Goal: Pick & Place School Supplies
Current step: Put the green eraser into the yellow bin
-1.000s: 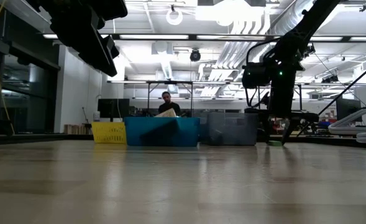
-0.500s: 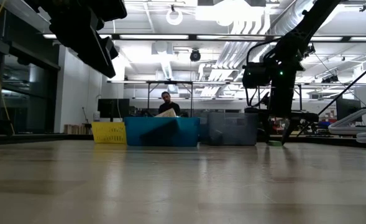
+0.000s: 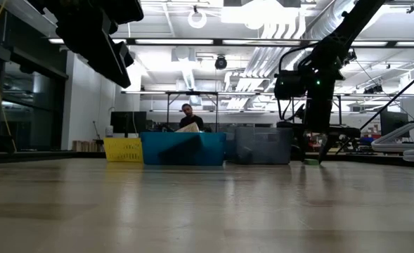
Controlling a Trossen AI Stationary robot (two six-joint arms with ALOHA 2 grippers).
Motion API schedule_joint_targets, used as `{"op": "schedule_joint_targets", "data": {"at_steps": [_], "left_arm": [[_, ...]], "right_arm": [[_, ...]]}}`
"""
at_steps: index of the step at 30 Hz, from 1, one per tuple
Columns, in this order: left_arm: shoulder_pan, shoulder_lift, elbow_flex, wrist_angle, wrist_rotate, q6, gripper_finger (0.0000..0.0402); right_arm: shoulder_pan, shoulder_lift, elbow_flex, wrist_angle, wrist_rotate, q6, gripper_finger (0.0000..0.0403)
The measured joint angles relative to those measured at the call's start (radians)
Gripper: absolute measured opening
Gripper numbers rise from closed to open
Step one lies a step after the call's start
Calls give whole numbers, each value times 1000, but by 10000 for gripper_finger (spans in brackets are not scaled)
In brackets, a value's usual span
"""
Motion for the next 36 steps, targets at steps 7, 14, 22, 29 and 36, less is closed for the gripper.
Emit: {"op": "schedule_joint_targets", "data": {"at_steps": [7, 14, 22, 29, 36], "left_arm": [[0, 0, 0, 0, 0, 0, 134], [0, 0, 0, 0, 0, 0, 134], [0, 0, 0, -5, 0, 0, 134], [0, 0, 0, -10, 0, 0, 134], [0, 0, 0, -11, 0, 0, 134]], "right_arm": [[9, 1, 0, 3, 3, -4, 134], [11, 1, 0, 10, -1, -5, 111], [12, 1, 0, 11, 6, -5, 93], [12, 1, 0, 11, 8, -24, 92], [21, -6, 0, 19, 32, -32, 91]]}}
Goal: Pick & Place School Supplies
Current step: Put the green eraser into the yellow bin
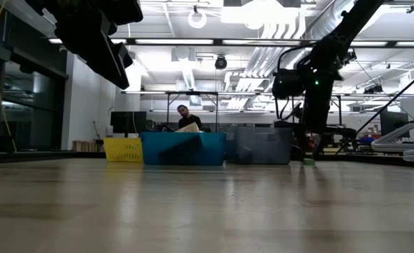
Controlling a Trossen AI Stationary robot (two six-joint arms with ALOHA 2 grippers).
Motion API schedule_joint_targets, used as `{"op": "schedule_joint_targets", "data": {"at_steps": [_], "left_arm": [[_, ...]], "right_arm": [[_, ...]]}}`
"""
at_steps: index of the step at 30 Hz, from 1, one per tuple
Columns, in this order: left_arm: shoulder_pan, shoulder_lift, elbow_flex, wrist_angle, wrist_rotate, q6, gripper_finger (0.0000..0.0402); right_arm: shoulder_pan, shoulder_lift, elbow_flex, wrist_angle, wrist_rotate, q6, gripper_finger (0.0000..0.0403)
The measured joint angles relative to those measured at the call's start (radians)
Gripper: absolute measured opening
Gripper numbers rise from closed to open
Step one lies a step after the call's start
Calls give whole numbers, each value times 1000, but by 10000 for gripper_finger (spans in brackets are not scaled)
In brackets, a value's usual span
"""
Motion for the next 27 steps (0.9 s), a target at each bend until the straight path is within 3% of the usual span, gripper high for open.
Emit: {"op": "schedule_joint_targets", "data": {"at_steps": [27], "left_arm": [[0, 0, 0, -3, 1, 0, 134]], "right_arm": [[6, -59, 0, 17, 8, -33, 91]]}}
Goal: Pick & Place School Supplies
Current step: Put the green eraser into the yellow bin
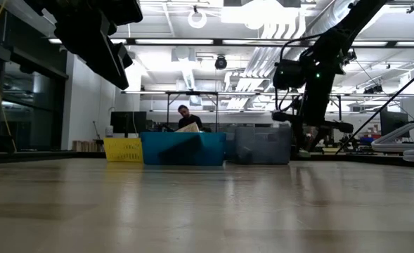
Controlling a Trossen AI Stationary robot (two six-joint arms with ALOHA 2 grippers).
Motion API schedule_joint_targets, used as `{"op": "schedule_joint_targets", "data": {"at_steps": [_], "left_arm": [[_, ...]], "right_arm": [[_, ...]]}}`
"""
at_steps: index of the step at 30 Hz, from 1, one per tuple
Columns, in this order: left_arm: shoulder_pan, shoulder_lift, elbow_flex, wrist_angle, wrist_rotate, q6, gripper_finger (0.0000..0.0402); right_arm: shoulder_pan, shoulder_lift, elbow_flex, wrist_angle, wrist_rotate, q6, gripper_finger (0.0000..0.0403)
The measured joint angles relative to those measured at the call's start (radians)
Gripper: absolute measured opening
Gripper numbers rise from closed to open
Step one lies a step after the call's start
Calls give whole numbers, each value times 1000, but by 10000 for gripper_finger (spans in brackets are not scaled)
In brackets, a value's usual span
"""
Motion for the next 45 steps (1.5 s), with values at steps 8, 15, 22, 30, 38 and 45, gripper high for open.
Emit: {"op": "schedule_joint_targets", "data": {"at_steps": [8, 15, 22, 30, 38, 45], "left_arm": [[0, 0, 0, -3, 0, 0, 134], [0, 0, 0, -3, 0, 0, 134], [0, 0, 0, -3, 0, 0, 134], [0, 0, 0, 11, -1, 13, 134], [0, 0, 0, 51, -1, 82, 134], [0, 0, 0, 32, -1, 24, 134]], "right_arm": [[0, -81, 0, -3, 5, -17, 91], [0, -156, 0, -36, 5, -43, 91], [14, -266, 0, -39, 1, -72, 91], [86, -387, 1, -30, -34, -115, 91], [227, -438, 1, 109, -71, -143, 91], [354, -378, 1, 353, -111, -177, 91]]}}
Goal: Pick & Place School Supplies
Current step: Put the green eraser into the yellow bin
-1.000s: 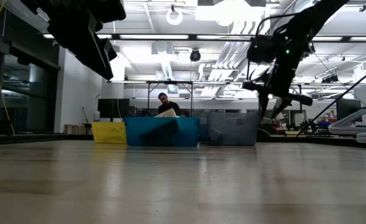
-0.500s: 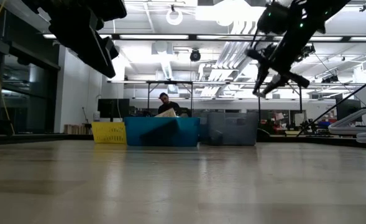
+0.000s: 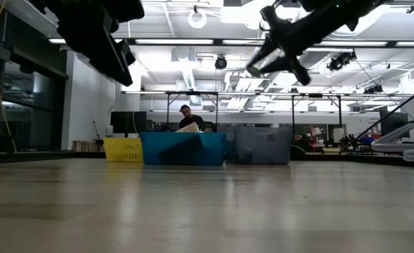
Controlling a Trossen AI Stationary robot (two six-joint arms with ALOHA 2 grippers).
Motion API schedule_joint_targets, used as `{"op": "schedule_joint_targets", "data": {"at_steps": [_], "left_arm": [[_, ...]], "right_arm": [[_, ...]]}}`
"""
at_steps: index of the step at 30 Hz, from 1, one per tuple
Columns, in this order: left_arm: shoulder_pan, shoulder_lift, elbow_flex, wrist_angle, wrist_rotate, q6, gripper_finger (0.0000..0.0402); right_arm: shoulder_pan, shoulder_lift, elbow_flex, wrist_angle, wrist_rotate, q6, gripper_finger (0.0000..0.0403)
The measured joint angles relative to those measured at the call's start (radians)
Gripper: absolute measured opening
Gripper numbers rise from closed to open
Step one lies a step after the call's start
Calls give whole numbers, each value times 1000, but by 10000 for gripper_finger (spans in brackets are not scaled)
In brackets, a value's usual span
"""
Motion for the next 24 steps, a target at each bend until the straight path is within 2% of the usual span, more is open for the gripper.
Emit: {"op": "schedule_joint_targets", "data": {"at_steps": [8, 12, 16, 24], "left_arm": [[0, 0, 0, -2, -3, -11, 134], [4, 0, 0, 33, -64, 58, 134], [4, 0, 0, 104, -118, 145, 134], [4, 0, 0, 344, -119, 305, 134]], "right_arm": [[72, 153, 0, 264, -53, -51, 91], [105, 209, 0, 396, -92, -70, 91], [144, 230, 0, 496, -122, -88, 91], [240, 230, 0, 634, -135, -152, 91]]}}
